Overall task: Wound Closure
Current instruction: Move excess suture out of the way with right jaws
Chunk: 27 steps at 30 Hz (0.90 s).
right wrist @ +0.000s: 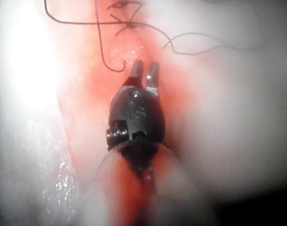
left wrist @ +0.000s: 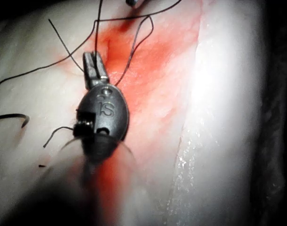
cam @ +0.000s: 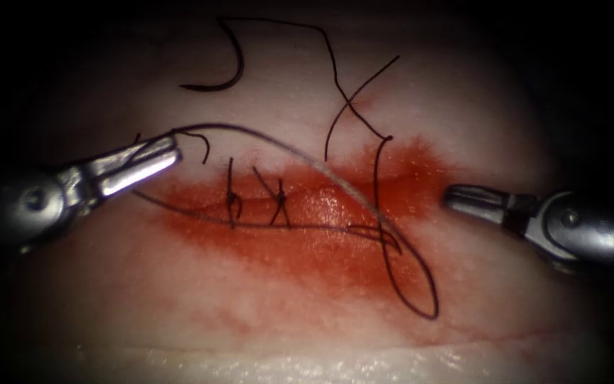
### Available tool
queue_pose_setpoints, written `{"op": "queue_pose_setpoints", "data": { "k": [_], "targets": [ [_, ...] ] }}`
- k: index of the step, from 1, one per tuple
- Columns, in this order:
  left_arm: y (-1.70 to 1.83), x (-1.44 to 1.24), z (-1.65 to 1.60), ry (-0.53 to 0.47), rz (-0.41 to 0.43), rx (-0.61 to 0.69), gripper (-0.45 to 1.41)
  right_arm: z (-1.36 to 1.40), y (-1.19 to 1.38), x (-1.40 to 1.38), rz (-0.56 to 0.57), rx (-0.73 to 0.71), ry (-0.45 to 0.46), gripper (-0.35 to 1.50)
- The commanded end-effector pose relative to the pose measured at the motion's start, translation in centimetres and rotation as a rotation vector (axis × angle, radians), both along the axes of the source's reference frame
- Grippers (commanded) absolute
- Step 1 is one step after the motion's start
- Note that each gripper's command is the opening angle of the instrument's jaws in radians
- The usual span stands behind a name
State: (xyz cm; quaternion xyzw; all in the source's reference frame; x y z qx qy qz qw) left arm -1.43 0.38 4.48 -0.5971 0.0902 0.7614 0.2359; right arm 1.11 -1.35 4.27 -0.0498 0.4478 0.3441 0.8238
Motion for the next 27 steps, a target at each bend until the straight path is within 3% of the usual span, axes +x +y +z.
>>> {"op": "queue_pose_setpoints", "data": {
  "k": [1, 9, 16, 17, 19, 20, 27],
  "targets": [
    [-0.01, -0.03, 0.05, -0.003, 0.001, -0.003, -0.45, 0.1, 0.08, 0.18, -0.004, -0.01, -0.002, 0.89],
    [-0.02, 0.0, 0.06, -0.011, 0.002, -0.001, -0.45, 0.29, 0.31, 0.52, 0.013, -0.028, 0.002, 1.11],
    [-0.07, -0.01, 0.07, -0.015, -0.001, 0.003, -0.45, 0.36, 0.43, 0.73, 0.015, -0.046, -0.009, 1.13],
    [-0.07, -0.01, 0.08, -0.015, 0.0, 0.003, -0.45, 0.37, 0.43, 0.75, 0.014, -0.05, -0.014, 1.05],
    [-0.07, 0.0, 0.08, -0.016, 0.001, 0.003, -0.45, 0.37, 0.41, 0.78, -0.005, -0.062, -0.025, 0.0],
    [-0.07, 0.0, 0.08, -0.016, 0.001, 0.003, -0.45, 0.37, 0.4, 0.78, -0.008, -0.052, -0.038, -0.35],
    [-0.08, 0.05, 0.08, -0.017, 0.001, 0.009, -0.45, 0.41, 0.4, 0.5, 0.017, -0.032, -0.144, -0.35]
  ]
}}
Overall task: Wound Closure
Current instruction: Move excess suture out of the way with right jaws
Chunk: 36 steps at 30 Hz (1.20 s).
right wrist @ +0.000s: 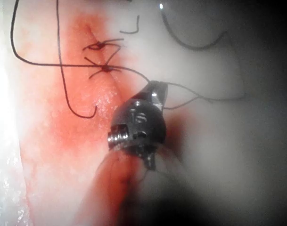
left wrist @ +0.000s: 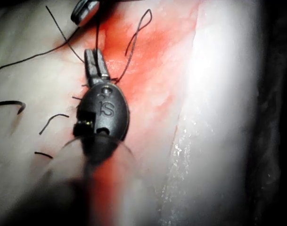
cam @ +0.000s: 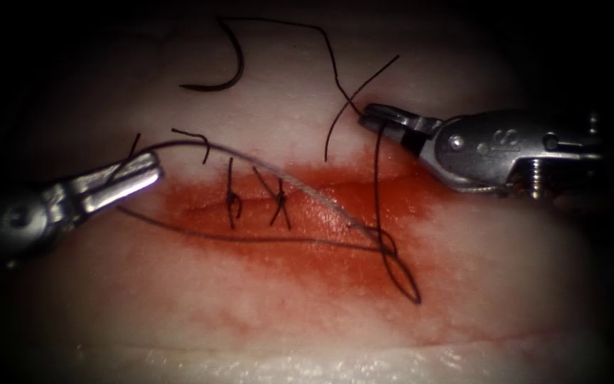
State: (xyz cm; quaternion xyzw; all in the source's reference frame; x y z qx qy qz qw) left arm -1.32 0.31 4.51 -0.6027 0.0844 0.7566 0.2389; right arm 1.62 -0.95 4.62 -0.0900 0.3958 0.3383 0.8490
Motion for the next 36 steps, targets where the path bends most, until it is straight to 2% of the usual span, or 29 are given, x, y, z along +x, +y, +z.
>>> {"op": "queue_pose_setpoints", "data": {
  "k": [1, 5, 9, 14, 18, 20, 22, 26, 30, 36],
  "targets": [
    [0.0, -0.05, 0.05, 0.0, 0.0, 0.0, -0.45, 0.08, 0.03, -0.06, 0.004, 0.003, -0.016, -0.35],
    [-0.01, -0.07, 0.06, 0.0, -0.003, 0.004, -0.45, 0.14, 0.23, -0.31, 0.012, 0.01, -0.04, -0.35],
    [-0.03, -0.11, 0.09, 0.001, -0.009, 0.004, -0.45, 0.17, 0.5, -0.43, 0.047, -0.008, -0.04, -0.35],
    [-0.11, -0.14, 0.14, 0.0, -0.012, 0.003, -0.45, 0.1, 0.8, -0.35, 0.087, -0.018, -0.016, -0.35],
    [-0.18, -0.11, 0.22, -0.001, -0.004, 0.012, -0.45, -0.1, 1.06, -0.16, 0.092, -0.02, 0.021, -0.35],
    [-0.2, -0.1, 0.25, -0.001, -0.006, 0.014, -0.45, -0.22, 1.2, 0.02, 0.08, -0.025, 0.028, -0.35],
    [-0.23, -0.12, 0.3, 0.001, -0.004, 0.021, -0.45, -0.39, 1.39, 0.33, 0.04, -0.046, 0.025, -0.35],
    [-0.28, -0.18, 0.35, 0.011, 0.002, 0.03, -0.45, -0.6, 1.58, 0.82, -0.003, -0.08, 0.033, -0.35],
    [-0.3, -0.21, 0.37, 0.015, 0.001, 0.028, -0.45, -0.81, 1.62, 1.4, -0.024, -0.09, 0.081, -0.35],
    [-0.32, -0.24, 0.39, 0.018, 0.004, 0.04, -0.45, -1.01, 1.56, 2.45, -0.133, -0.083, 0.091, -0.35]
  ]
}}
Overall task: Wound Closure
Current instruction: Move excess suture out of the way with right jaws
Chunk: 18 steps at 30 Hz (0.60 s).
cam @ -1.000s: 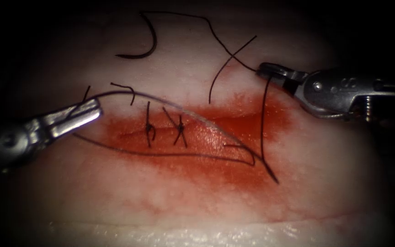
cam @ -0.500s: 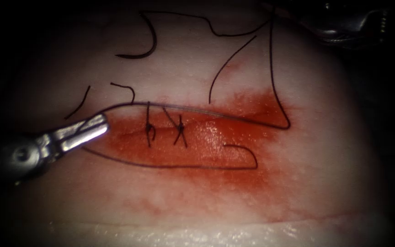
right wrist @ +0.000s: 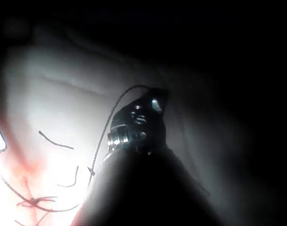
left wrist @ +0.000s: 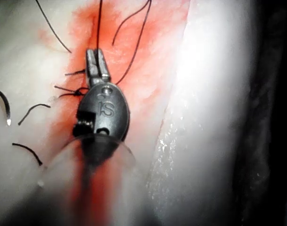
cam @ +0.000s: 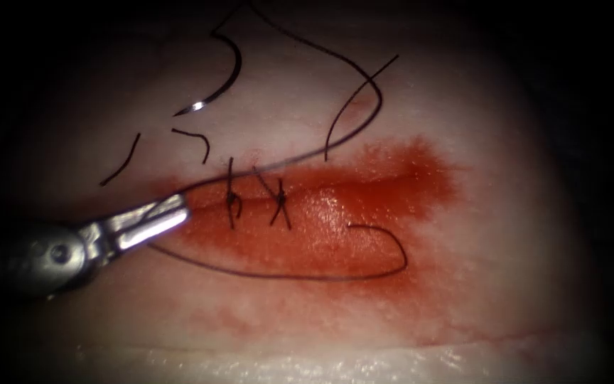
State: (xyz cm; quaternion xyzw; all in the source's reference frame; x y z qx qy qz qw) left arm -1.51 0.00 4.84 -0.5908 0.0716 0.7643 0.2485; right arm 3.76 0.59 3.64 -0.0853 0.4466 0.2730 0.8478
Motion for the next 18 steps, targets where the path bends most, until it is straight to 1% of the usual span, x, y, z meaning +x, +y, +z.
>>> {"op": "queue_pose_setpoints", "data": {
  "k": [1, 2, 3, 7, 10, 13, 15, 16, 17, 18],
  "targets": [
    [-0.02, -0.06, 0.06, -0.001, 0.001, 0.001, -0.45, -0.04, 0.01, 0.48, -0.022, -0.005, 0.018, -0.35],
    [-0.02, -0.06, 0.06, -0.001, 0.001, 0.001, -0.45, -0.03, -0.01, 0.75, -0.047, -0.001, 0.026, -0.35],
    [-0.02, -0.06, 0.06, 0.001, 0.003, 0.002, -0.45, -0.01, -0.04, 0.91, -0.063, 0.004, 0.031, -0.35],
    [-0.02, -0.06, 0.07, 0.0, 0.004, 0.002, -0.45, 0.06, -0.17, 1.41, -0.11, 0.003, 0.042, -0.35],
    [-0.02, -0.07, 0.08, -0.001, 0.001, 0.006, -0.45, 0.13, -0.3, 1.73, -0.148, -0.003, 0.046, -0.35],
    [-0.03, -0.07, 0.08, 0.001, 0.003, 0.006, -0.45, 0.21, -0.39, 1.96, -0.192, -0.005, 0.053, -0.35],
    [-0.03, -0.06, 0.08, 0.001, 0.004, 0.006, -0.45, 0.24, -0.41, 2.0, -0.208, -0.015, 0.066, -0.35],
    [-0.03, -0.06, 0.08, -0.002, 0.002, 0.011, -0.45, 0.26, -0.4, 1.99, -0.212, -0.018, 0.071, -0.08],
    [-0.03, -0.06, 0.08, -0.002, 0.003, 0.011, -0.45, 0.27, -0.37, 1.97, -0.216, -0.02, 0.078, 0.54],
    [-0.03, -0.06, 0.08, -0.002, 0.003, 0.011, -0.45, 0.28, -0.34, 1.95, -0.225, -0.014, 0.081, 0.81]
  ]
}}
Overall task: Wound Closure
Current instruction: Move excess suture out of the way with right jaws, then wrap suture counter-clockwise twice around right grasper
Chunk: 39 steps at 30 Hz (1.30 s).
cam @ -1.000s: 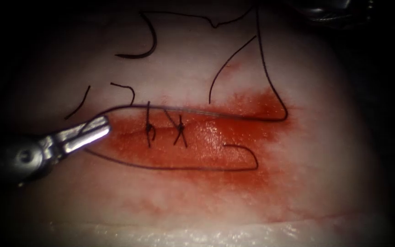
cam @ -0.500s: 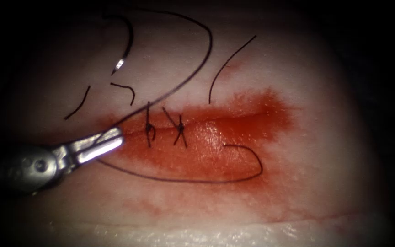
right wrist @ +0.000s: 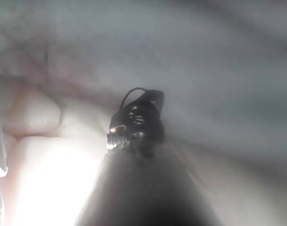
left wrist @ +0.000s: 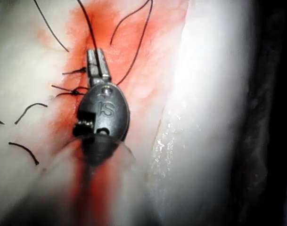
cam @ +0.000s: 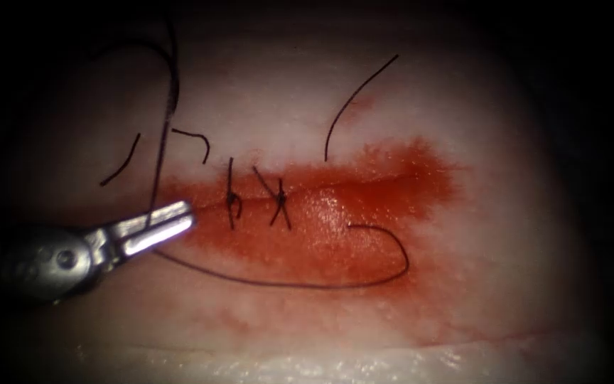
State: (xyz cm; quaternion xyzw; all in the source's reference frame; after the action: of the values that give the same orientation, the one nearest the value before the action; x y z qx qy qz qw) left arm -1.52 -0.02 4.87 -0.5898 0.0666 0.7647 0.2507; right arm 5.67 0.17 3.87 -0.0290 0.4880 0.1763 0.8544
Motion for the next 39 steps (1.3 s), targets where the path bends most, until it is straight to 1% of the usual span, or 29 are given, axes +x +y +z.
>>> {"op": "queue_pose_setpoints", "data": {
  "k": [1, 2, 3, 5, 8, 9, 11, 14, 25, 30, 34, 37, 39],
  "targets": [
    [-0.01, -0.05, 0.05, -0.002, 0.0, 0.0, -0.45, 0.06, 0.12, -0.01, -0.003, 0.0, 0.01, 1.06],
    [-0.01, -0.06, 0.05, -0.001, 0.0, 0.0, -0.45, 0.06, 0.19, -0.09, -0.008, 0.003, 0.021, 1.21],
    [0.0, -0.06, 0.06, -0.001, -0.001, 0.0, -0.45, 0.07, 0.24, -0.17, -0.015, 0.001, 0.028, 1.28],
    [0.0, -0.07, 0.06, -0.001, -0.002, 0.0, -0.45, 0.05, 0.37, -0.38, -0.004, -0.009, 0.043, 1.36],
    [0.0, -0.08, 0.06, 0.0, -0.003, 0.0, -0.45, 0.02, 0.52, -0.68, 0.043, -0.077, 0.024, 1.48],
    [0.01, -0.08, 0.06, 0.0, -0.003, 0.0, -0.45, 0.0, 0.57, -0.82, 0.051, -0.108, 0.031, 1.48],
    [0.01, -0.08, 0.06, -0.001, -0.003, 0.001, -0.45, -0.04, 0.64, -1.07, 0.053, -0.097, 0.03, 1.48],
    [0.02, -0.08, 0.06, -0.004, -0.004, 0.007, -0.45, -0.09, 0.68, -1.36, 0.05, -0.099, 0.03, 1.48],
    [0.05, -0.05, 0.06, -0.006, -0.006, 0.014, -0.45, -0.24, 0.58, -2.43, -0.017, -0.102, 0.042, 1.48],
    [0.06, -0.03, 0.07, -0.012, -0.008, 0.024, -0.45, -0.28, 0.45, -2.9, -0.059, -0.107, 0.061, 1.48],
    [0.05, -0.02, 0.07, -0.015, -0.008, 0.029, -0.45, -0.29, 0.32, -3.31, -0.063, -0.12, 0.037, 1.48],
    [0.06, -0.02, 0.08, -0.018, -0.01, 0.034, -0.45, -0.28, 0.31, -3.57, -0.036, -0.119, 0.042, 1.48],
    [0.07, -0.02, 0.08, -0.018, -0.011, 0.034, -0.45, -0.25, 0.31, -3.66, -0.02, -0.114, 0.038, 1.48]
  ]
}}
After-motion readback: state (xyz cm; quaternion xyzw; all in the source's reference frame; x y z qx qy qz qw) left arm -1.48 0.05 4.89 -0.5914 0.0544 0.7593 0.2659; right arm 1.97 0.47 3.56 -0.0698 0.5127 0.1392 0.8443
